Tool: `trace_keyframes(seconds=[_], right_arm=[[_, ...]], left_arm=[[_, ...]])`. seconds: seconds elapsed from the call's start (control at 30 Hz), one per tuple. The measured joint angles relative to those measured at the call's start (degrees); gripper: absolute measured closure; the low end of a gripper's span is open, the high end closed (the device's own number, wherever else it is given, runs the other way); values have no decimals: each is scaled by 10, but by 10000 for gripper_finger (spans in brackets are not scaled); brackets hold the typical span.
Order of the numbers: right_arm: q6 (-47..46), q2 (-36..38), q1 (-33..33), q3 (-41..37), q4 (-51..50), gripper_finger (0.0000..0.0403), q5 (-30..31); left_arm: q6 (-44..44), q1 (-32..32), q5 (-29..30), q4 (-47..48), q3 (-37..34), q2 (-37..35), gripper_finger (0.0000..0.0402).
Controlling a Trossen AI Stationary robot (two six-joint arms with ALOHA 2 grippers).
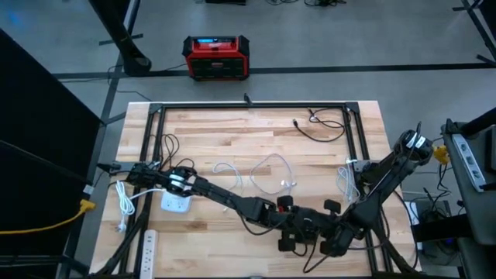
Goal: Insert USB
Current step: Insert the purple charger cable into the black outlet extension
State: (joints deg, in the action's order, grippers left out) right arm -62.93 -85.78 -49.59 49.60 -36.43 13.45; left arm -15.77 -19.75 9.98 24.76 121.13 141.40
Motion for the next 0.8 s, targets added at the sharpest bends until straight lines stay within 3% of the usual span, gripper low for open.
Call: trace_keyframes(seconds=[0.13,0.37,0.47,0.6,0.8], right_arm=[[12,24,-19,2,-5,386,54],[12,71,-84,6,-5,386,247],[11,70,-109,5,1,386,310],[30,56,-114,-2,46,386,339],[114,39,-100,-8,104,386,342]], left_arm=[[0,-7,0,10,21,0,402],[7,-9,0,8,21,0,402],[9,-8,32,11,12,0,402],[17,-7,97,39,11,-3,402],[22,-6,121,70,11,-30,402]])
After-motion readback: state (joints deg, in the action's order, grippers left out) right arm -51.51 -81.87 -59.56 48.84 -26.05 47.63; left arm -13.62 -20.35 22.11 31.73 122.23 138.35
